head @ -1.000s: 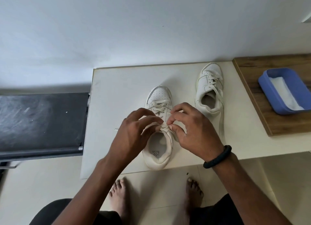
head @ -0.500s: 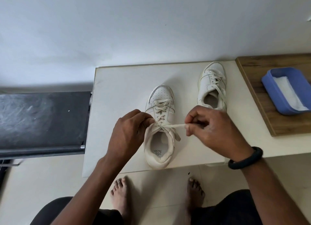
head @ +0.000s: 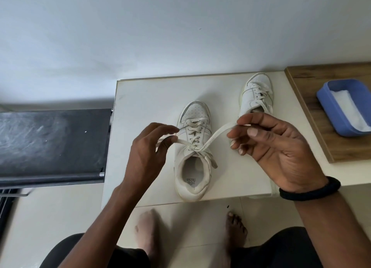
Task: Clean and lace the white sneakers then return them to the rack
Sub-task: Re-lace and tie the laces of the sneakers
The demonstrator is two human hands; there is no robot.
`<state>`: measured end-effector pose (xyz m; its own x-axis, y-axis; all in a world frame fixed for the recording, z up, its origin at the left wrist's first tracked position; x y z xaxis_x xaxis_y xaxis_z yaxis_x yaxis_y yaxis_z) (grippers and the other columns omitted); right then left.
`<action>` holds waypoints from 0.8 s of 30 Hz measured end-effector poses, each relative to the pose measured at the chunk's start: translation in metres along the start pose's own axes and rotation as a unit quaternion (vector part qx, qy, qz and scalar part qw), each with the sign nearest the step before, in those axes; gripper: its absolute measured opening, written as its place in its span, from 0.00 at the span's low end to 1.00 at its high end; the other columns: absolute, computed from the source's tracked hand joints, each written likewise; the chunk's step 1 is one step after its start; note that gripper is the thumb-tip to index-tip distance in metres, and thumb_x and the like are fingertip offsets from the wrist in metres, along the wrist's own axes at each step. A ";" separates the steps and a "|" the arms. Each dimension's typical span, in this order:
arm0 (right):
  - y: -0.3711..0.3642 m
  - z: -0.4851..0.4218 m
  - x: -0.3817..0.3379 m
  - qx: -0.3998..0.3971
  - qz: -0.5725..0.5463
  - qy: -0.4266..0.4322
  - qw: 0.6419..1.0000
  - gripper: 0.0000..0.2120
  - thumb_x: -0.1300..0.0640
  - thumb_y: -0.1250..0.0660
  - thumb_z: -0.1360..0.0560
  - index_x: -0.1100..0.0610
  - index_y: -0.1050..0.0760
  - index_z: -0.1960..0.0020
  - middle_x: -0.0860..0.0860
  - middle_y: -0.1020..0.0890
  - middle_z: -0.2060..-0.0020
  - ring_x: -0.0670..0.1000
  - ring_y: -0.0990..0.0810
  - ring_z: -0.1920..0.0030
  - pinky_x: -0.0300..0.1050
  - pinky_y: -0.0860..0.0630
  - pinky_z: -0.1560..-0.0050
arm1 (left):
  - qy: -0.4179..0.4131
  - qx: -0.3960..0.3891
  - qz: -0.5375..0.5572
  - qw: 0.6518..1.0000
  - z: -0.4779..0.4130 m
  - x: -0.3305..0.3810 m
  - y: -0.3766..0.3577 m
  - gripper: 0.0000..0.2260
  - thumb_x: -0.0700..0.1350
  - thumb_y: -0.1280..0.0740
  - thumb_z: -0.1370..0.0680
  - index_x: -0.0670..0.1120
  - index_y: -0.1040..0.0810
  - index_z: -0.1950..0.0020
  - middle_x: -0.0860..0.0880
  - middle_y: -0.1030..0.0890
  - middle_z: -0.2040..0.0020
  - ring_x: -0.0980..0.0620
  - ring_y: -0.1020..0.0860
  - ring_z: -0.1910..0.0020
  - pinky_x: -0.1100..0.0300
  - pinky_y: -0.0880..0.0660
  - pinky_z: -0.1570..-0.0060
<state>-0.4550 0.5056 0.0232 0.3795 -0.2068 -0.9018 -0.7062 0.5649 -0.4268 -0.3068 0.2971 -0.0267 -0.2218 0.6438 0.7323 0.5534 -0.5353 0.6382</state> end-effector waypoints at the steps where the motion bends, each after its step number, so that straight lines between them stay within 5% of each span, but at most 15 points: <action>1: -0.006 0.000 0.001 -0.023 -0.010 -0.006 1.000 0.09 0.60 0.33 0.25 0.60 0.18 0.47 0.60 0.14 0.56 0.57 0.16 0.58 0.44 0.22 0.59 | -0.004 -0.002 0.007 1.000 0.000 0.003 0.002 0.06 0.46 0.31 0.20 0.49 0.16 0.45 0.55 0.18 0.48 0.60 0.22 0.51 0.75 0.32 0.57; 5: -0.031 0.002 0.008 -0.157 -0.026 -0.060 0.985 0.11 0.55 0.30 0.24 0.63 0.20 0.51 0.60 0.16 0.63 0.57 0.17 0.61 0.50 0.27 0.58 | -0.076 -0.114 0.045 0.990 0.001 0.015 0.007 0.09 0.43 0.30 0.20 0.54 0.16 0.42 0.56 0.20 0.44 0.55 0.21 0.43 0.62 0.26 0.45; 10: -0.039 0.006 0.013 -0.225 0.018 -0.099 0.969 0.07 0.64 0.37 0.24 0.63 0.22 0.49 0.59 0.15 0.61 0.55 0.18 0.60 0.46 0.26 0.57 | -0.119 -0.201 0.005 0.972 0.011 0.022 0.003 0.12 0.44 0.30 0.26 0.58 0.15 0.48 0.55 0.25 0.41 0.51 0.29 0.40 0.63 0.31 0.40; 15: -0.025 0.001 0.014 -0.152 0.003 -0.098 0.984 0.09 0.59 0.31 0.23 0.62 0.21 0.45 0.62 0.15 0.55 0.57 0.18 0.58 0.44 0.24 0.56 | -0.112 -0.216 0.025 0.970 0.010 0.019 0.008 0.05 0.54 0.28 0.24 0.59 0.14 0.50 0.56 0.23 0.53 0.54 0.25 0.52 0.64 0.30 0.52; 20: -0.013 -0.003 0.023 0.009 0.104 -0.106 0.989 0.07 0.59 0.31 0.28 0.58 0.15 0.54 0.58 0.16 0.63 0.53 0.23 0.65 0.44 0.27 0.61 | -0.126 -0.299 0.026 0.945 0.016 0.024 0.010 0.21 0.36 0.31 0.24 0.59 0.18 0.38 0.57 0.21 0.55 0.58 0.24 0.53 0.65 0.28 0.52; 24: -0.011 -0.003 0.021 0.038 0.155 -0.112 0.981 0.07 0.58 0.29 0.31 0.57 0.15 0.56 0.52 0.14 0.59 0.51 0.18 0.57 0.47 0.24 0.53 | -0.100 -0.122 -0.007 0.987 0.009 0.020 0.006 0.16 0.37 0.33 0.21 0.52 0.19 0.36 0.54 0.20 0.50 0.53 0.22 0.52 0.58 0.25 0.51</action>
<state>-0.4411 0.4931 0.0090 0.2818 0.1593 -0.9462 -0.7649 0.6326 -0.1213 -0.3006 0.3113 -0.0105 -0.0511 0.7344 0.6768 0.3367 -0.6253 0.7040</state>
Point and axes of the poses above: each hand's wrist, its own z-axis away from the middle knuckle, its own y-axis out of the back of the hand, x = y × z, the point moved 2 cm from there along -z, towards the middle knuckle
